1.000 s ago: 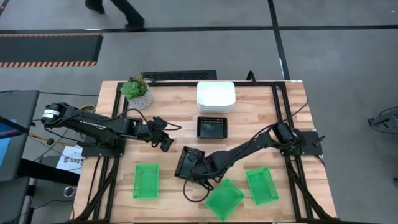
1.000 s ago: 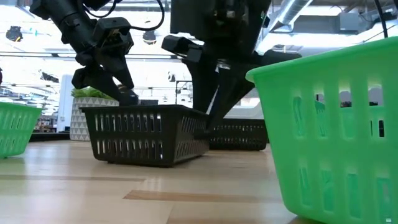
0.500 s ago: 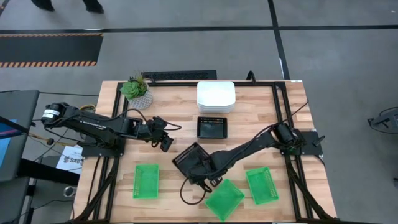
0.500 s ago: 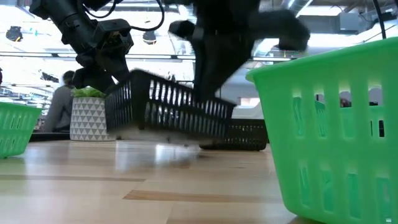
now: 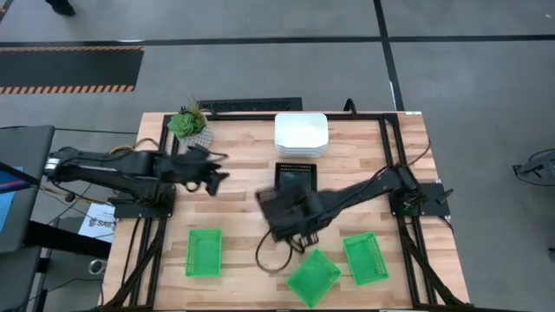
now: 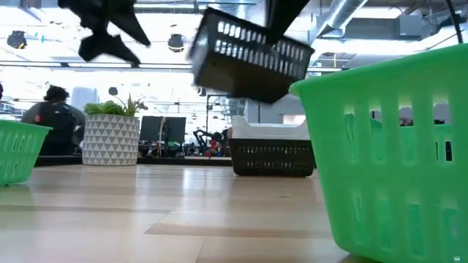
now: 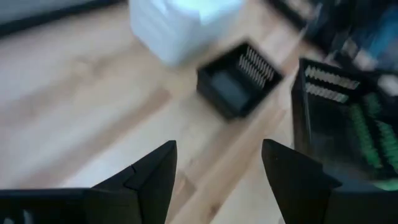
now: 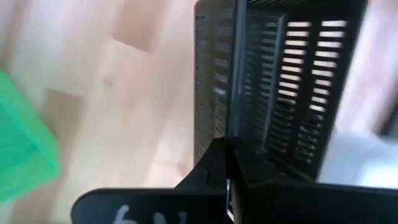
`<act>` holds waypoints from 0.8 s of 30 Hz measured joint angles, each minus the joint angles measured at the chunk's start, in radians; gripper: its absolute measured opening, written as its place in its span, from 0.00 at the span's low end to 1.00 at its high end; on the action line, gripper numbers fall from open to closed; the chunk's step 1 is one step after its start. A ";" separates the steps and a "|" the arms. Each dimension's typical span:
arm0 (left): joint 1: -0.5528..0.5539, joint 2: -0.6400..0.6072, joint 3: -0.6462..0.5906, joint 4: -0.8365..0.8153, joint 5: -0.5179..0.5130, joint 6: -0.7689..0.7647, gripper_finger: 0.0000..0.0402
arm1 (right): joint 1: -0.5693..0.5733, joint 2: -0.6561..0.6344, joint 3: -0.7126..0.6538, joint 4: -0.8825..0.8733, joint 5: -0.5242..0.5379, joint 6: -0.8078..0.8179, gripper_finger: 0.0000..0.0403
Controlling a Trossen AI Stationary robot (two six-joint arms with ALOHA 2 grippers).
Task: Stack baskets by color
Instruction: Stack the left black bin on the right black bin
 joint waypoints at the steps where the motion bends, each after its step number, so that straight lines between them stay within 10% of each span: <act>1: 0.000 -0.031 0.003 0.000 -0.022 0.000 0.56 | -0.014 -0.018 0.001 -0.024 0.029 0.030 0.01; 7: 0.000 -0.168 0.002 -0.032 -0.068 -0.004 0.56 | -0.126 -0.094 -0.014 -0.114 0.077 0.226 0.01; 24: 0.000 -0.208 0.001 -0.117 -0.095 -0.026 0.56 | -0.188 -0.245 -0.526 0.304 0.129 0.212 0.01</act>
